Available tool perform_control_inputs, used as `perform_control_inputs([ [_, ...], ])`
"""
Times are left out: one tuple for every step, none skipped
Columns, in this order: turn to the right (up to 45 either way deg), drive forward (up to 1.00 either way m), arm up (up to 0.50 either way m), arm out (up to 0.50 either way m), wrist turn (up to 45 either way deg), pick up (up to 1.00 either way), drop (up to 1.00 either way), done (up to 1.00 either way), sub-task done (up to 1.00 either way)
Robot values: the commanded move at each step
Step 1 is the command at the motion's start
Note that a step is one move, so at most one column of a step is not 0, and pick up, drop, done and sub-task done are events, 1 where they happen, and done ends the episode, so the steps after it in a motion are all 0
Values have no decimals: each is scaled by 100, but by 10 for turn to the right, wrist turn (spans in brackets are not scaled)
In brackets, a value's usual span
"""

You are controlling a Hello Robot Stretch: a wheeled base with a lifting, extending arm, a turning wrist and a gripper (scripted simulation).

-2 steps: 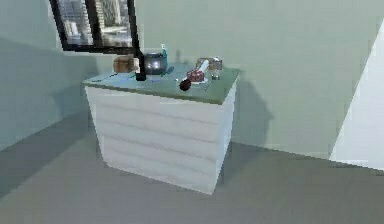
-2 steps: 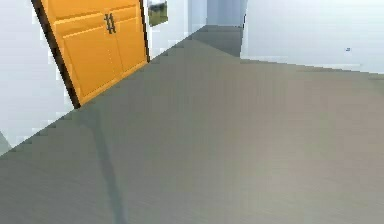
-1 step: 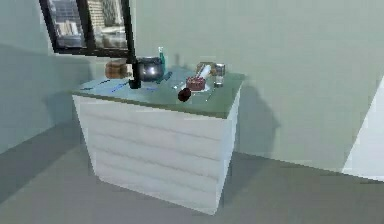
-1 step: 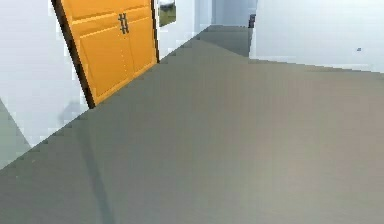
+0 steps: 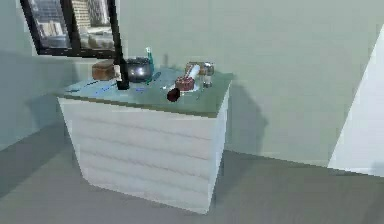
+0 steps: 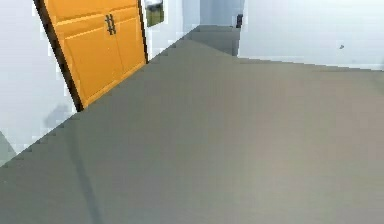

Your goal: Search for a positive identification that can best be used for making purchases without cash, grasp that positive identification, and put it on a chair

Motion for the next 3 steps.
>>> perform_control_inputs([
  [0,50,0,0,0,0,0,0,0],
  [-450,0,0,0,0,0,0,0,0],
  [-450,0,0,0,0,0,0,0,0],
])
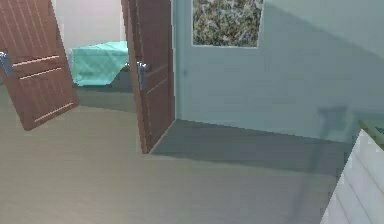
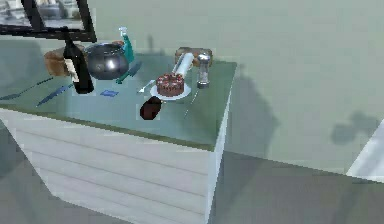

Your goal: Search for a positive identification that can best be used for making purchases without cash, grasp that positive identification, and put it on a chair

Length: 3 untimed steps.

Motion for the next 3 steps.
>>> perform_control_inputs([
  [-180,0,0,0,0,0,0,0,0],
  [-30,0,0,0,0,0,0,0,0],
  [450,0,0,0,0,0,0,0,0],
])
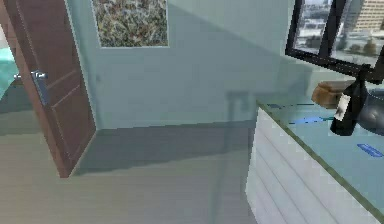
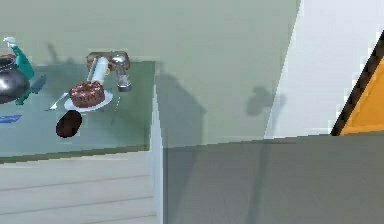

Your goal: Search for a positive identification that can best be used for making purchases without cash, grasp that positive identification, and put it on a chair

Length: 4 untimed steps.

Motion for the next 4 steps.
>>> perform_control_inputs([
  [120,0,0,0,0,0,0,0,0],
  [0,90,0,0,0,0,0,0,0],
  [0,0,50,0,0,0,0,0,0],
  [0,0,38,0,0,0,0,0,0],
])
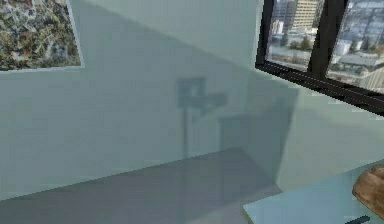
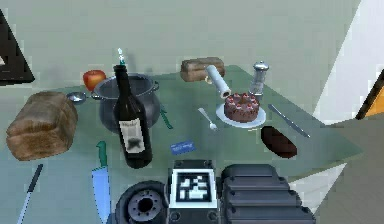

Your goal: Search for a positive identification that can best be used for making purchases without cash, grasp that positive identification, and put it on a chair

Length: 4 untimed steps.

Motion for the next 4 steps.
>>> perform_control_inputs([
  [0,0,0,20,0,0,0,0,0],
  [0,0,0,0,450,0,0,0,0],
  [0,0,0,0,450,0,0,0,0],
  [0,0,0,0,450,0,0,0,0],
])
